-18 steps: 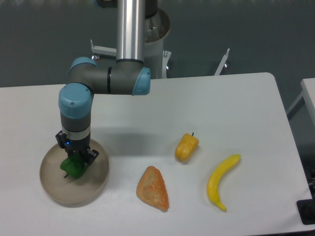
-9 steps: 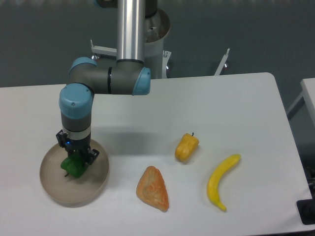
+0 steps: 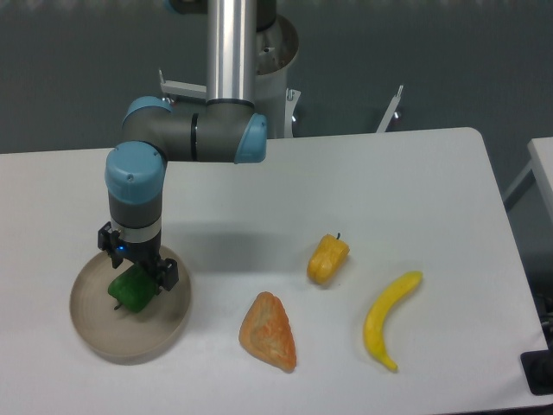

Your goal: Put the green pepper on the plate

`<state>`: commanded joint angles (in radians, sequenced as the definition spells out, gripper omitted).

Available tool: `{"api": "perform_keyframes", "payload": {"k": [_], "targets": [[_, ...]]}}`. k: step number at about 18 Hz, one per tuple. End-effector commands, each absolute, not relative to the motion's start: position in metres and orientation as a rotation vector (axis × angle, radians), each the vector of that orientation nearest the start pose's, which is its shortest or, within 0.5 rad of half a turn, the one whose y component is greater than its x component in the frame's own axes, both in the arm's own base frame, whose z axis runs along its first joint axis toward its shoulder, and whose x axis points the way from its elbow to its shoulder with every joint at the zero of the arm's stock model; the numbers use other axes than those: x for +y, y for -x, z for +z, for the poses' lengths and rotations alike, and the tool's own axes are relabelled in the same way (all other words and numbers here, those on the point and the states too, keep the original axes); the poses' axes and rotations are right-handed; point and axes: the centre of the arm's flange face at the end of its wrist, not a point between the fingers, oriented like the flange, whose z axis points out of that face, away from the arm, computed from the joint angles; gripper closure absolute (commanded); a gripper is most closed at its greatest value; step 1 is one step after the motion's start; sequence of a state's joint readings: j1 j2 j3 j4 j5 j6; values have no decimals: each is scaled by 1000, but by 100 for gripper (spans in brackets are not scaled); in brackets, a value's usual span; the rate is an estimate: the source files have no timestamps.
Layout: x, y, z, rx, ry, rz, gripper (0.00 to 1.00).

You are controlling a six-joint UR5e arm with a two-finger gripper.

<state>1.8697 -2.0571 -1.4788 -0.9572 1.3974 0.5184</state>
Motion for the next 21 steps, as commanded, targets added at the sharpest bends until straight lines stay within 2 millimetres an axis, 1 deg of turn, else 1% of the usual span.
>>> {"api": "perform_keyframes", "payload": {"k": [1,3,4,5,6,9,12,13,15,16,18,21], "targets": [[691,72,315,346,2850,-95,0],[681,102,339,389,2815,-44,0],[677,118,344,391,2810,-25,0],[671,145,345,382,2816,-9,0],[664,166,347,390,2822,1,0],[646,221,345,490,2829,35,0],[625,274,353,525,2844,131,0],[621,285,355,555,2839,152,0],[614,307,352,619,2835,182,0],[613,314,353,649,2832,197,0],[614,320,353,677,2830,215,0],[612,329,350,662,2843,228,0]]}}
